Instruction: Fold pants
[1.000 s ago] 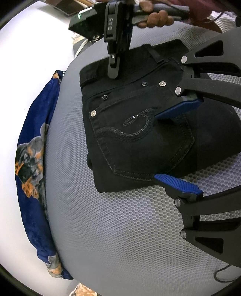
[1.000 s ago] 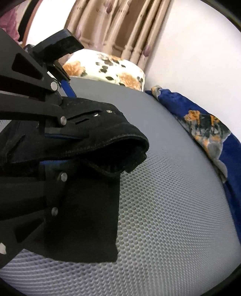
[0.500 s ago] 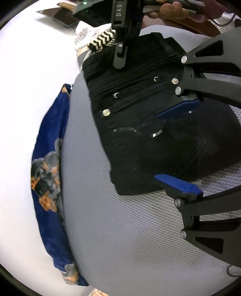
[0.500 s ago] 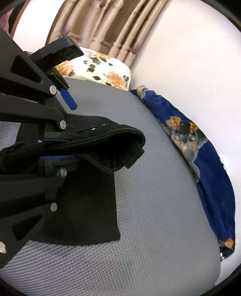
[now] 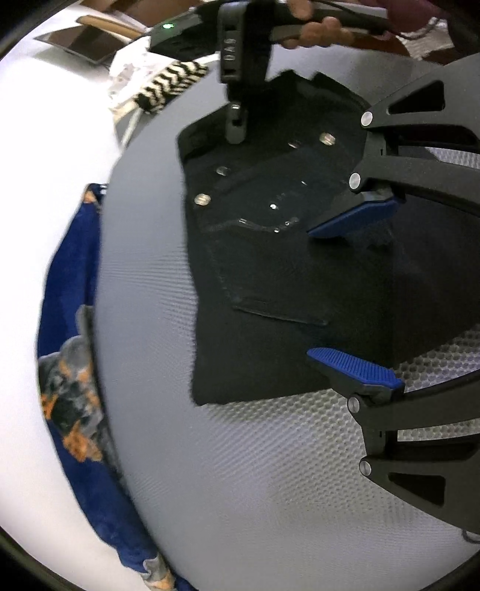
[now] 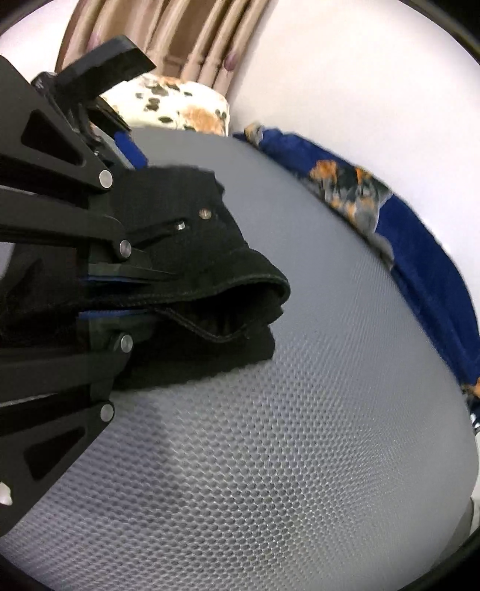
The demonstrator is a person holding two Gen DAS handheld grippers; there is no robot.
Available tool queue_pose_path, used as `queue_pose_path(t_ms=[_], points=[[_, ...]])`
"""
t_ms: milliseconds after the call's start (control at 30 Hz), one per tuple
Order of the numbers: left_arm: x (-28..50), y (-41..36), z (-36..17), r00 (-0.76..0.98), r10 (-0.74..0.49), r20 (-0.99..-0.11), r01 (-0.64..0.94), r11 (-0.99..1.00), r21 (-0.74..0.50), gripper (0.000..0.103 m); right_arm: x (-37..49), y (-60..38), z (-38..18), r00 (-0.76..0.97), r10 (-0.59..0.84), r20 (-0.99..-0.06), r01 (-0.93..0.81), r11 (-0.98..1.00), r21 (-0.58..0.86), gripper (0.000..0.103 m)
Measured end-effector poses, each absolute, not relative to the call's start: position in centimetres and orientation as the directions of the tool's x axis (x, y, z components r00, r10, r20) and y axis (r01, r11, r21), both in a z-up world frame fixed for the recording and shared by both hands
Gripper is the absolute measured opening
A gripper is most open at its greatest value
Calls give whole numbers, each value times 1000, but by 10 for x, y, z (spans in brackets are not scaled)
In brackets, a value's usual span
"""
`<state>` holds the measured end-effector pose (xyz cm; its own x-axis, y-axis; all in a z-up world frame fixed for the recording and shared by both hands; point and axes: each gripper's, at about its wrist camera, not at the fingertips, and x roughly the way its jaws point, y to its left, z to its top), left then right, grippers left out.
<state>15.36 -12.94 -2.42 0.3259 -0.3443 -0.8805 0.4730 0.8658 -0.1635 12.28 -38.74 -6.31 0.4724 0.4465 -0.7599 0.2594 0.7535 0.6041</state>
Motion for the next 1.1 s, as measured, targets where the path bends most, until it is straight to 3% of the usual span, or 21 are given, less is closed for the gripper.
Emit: queue_pose_path(t_ms=[100, 233, 333, 600, 800, 1100], points=[[154, -132, -38, 305, -336, -891, 480, 862, -161, 63, 125, -388, -72, 473, 453, -756, 263, 746, 612, 12], [153, -136, -39, 297, -328, -897, 485, 861, -154, 65, 121, -386, -66, 464, 432, -773, 266, 764, 587, 28], [147, -135, -35, 282, -329, -901, 499, 852, -155, 65, 110, -388, -55, 465, 401, -789, 264, 788, 557, 29], [111, -132, -29, 295, -318, -901, 554, 825, -110, 65, 62, -386, -45, 438, 417, -796, 276, 781, 561, 29], [105, -130, -26, 298, -312, -902, 552, 828, -104, 65, 47, -378, -33, 476, 367, -799, 251, 814, 524, 13], [94, -122, -31, 276, -299, -914, 560, 823, -100, 65, 30, -370, -29, 468, 315, -825, 265, 841, 472, 11]])
